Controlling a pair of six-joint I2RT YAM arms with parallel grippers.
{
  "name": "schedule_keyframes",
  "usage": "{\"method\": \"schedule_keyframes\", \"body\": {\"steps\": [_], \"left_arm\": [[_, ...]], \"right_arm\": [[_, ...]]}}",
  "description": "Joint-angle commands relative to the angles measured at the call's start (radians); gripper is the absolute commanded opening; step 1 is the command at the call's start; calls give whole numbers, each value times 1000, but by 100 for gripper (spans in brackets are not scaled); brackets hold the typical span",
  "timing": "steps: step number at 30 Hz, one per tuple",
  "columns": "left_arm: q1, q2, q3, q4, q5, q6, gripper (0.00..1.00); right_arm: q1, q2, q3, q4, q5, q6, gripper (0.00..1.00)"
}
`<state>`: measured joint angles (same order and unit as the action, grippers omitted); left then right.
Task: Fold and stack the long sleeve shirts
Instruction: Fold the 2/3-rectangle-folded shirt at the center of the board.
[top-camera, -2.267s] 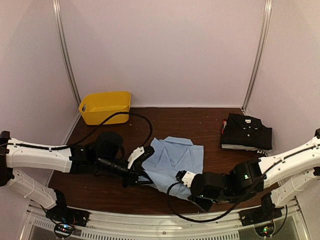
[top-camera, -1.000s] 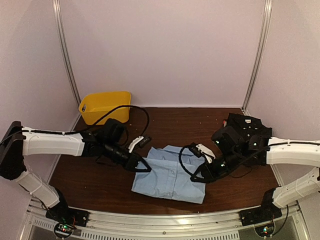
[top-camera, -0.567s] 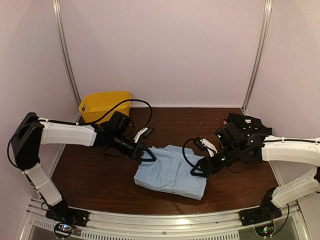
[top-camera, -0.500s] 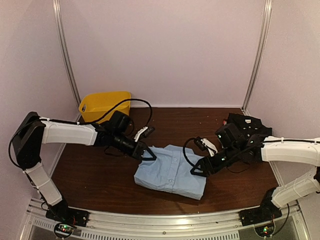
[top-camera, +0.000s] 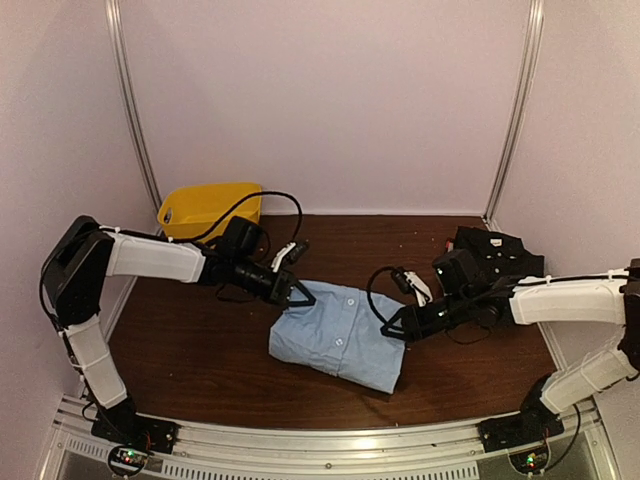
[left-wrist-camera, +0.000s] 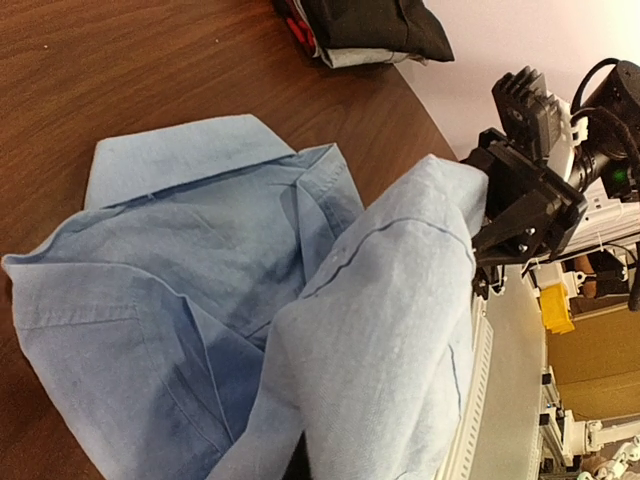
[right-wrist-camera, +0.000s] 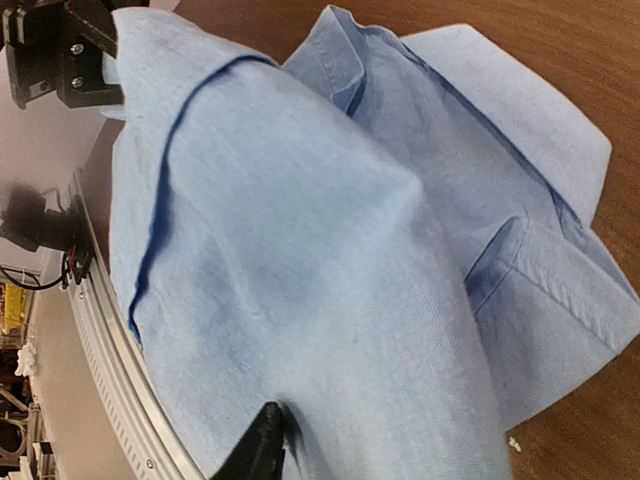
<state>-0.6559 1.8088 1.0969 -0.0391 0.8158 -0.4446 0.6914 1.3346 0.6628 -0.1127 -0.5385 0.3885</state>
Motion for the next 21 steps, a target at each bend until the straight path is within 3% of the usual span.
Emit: {"method": "schedule_keyframes", "body": {"steps": [1,5,14,21], "left_arm": [[28,43,71,79,16,-5,0],[45,96,120,72,-17,-1,0],[47,261,245,6,-77,23,12],[47,319,293,-55,-204,50,40]], "right_arm": [[-41,22,3,108,-31,31,21],[-91,35,-8,110,-21,48,13],[-153,154,3,110,4,35,20],[-165,222,6,110,98,33,34]]}}
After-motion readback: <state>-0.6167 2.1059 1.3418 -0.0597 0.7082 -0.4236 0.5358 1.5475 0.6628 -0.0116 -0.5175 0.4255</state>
